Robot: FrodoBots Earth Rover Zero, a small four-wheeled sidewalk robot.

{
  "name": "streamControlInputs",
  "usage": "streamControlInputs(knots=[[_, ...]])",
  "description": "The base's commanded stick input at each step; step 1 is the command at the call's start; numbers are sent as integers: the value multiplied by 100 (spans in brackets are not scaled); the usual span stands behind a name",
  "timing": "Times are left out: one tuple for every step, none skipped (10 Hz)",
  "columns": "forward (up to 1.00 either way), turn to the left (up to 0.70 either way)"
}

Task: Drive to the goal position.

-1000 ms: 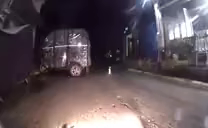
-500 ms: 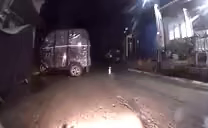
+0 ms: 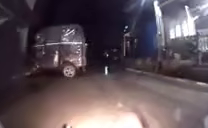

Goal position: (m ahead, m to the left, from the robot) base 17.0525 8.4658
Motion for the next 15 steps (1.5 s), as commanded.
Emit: streamControlInputs(knots=[[100, -25], [100, -21], [100, -18], [100, -14], [100, -11], [100, -8], [100, -4], [100, -1], [100, 0], [100, 0], [100, 0], [100, 0], [100, 0], [100, 0], [100, 0]])
